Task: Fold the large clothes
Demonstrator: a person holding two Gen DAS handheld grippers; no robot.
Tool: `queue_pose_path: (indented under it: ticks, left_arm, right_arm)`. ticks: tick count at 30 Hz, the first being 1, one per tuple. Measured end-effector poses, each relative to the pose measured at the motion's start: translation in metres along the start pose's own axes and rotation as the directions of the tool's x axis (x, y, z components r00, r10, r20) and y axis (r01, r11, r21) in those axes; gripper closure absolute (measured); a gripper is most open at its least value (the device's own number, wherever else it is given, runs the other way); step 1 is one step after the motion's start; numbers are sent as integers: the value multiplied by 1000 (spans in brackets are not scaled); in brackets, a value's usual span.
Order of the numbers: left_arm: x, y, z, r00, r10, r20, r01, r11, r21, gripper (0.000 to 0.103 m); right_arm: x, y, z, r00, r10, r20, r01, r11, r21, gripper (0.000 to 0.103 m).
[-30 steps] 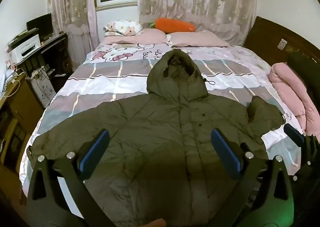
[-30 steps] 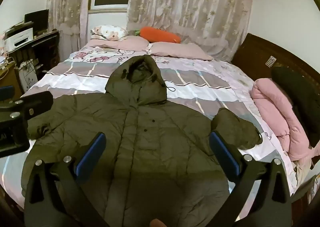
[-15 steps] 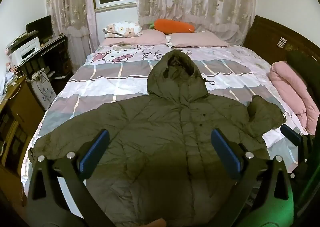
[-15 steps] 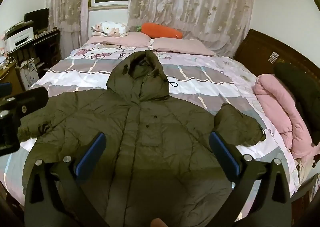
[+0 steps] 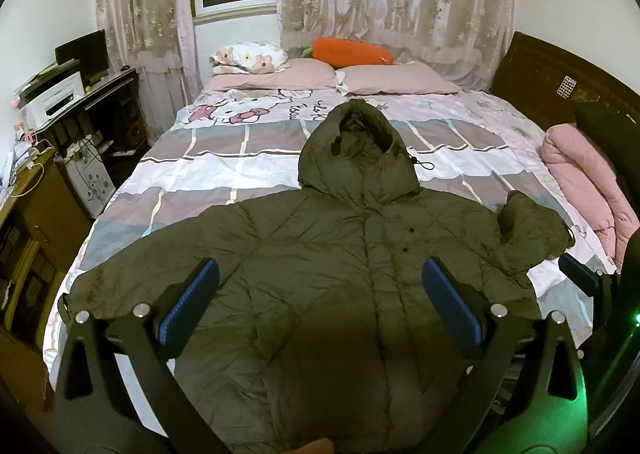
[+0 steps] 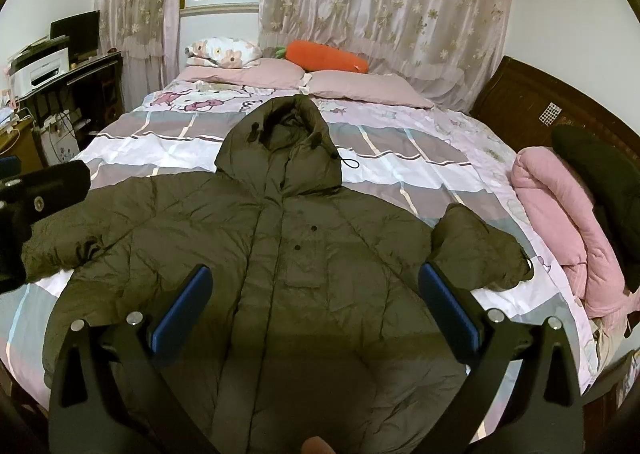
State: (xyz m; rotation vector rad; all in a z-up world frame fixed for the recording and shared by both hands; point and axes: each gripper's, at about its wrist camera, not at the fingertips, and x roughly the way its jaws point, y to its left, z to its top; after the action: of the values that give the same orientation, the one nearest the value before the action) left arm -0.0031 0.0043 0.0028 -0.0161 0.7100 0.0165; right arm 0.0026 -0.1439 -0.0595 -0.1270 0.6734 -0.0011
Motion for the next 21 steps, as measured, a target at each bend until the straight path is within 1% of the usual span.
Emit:
queue_pose_path:
  ticks: [21]
  left_arm:
    - [1, -1, -1, 1000, 2, -1, -2, 1000, 1, 2]
  right_arm:
    - [7, 7, -8, 1000, 13, -18, -13, 1000, 0, 1]
